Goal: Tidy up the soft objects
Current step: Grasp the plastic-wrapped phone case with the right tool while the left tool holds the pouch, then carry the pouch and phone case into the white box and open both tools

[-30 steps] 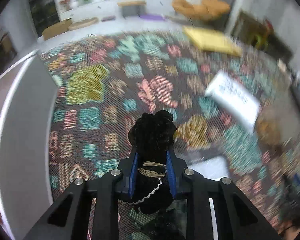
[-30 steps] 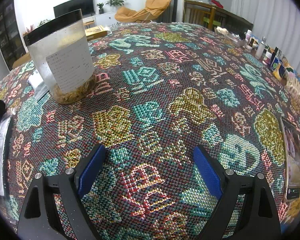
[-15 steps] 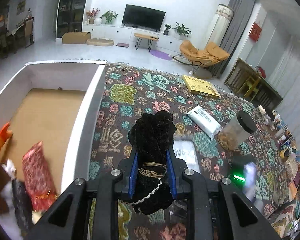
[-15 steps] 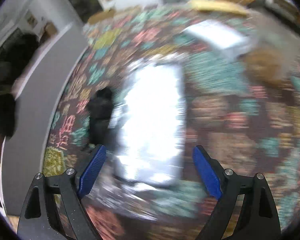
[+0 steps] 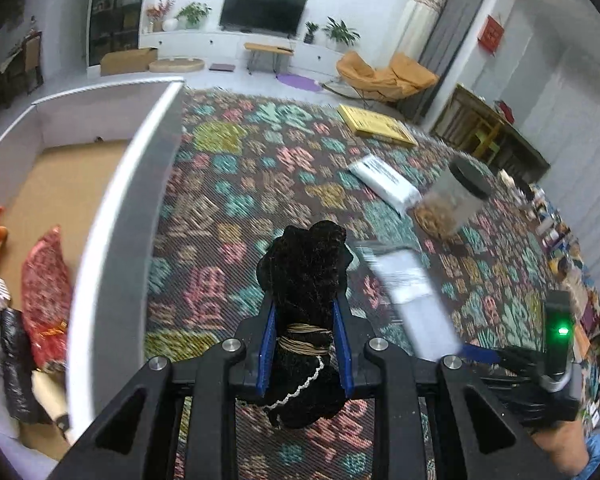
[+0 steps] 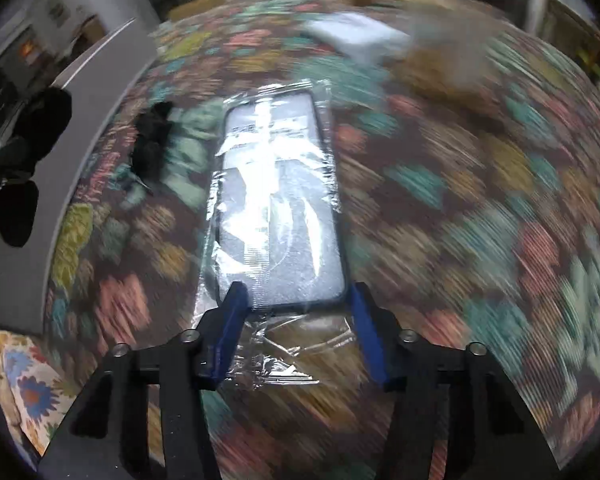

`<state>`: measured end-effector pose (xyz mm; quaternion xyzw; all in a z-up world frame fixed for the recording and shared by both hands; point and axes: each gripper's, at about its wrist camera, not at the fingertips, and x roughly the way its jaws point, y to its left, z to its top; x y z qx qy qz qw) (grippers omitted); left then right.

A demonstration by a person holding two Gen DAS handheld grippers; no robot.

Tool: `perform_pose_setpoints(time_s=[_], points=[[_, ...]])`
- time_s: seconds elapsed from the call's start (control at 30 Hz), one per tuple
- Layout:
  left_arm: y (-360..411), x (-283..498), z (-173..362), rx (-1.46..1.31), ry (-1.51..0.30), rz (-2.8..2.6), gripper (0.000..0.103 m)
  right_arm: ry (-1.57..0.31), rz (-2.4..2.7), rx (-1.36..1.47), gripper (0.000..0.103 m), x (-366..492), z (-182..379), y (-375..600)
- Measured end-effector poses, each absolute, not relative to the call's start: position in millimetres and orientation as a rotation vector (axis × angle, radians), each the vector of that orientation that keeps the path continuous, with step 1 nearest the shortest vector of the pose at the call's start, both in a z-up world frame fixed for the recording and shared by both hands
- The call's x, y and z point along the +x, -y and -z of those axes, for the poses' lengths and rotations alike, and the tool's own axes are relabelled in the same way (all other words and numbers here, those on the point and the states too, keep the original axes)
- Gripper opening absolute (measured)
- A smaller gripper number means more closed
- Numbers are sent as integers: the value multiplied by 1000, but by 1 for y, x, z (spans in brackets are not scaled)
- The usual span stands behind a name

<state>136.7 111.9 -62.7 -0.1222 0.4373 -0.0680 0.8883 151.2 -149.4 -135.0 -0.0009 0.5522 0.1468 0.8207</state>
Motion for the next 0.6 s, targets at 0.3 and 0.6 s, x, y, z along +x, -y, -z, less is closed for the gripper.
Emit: perform_pose_setpoints(time_s=[0.3,0.6], points=[[-95,129,85,-239,-964,143,26,-1171,-209,33,86,173,126,154],[-100,119,89,-194,-983,119,26,-1154,-183,-40,77,158,136,166]])
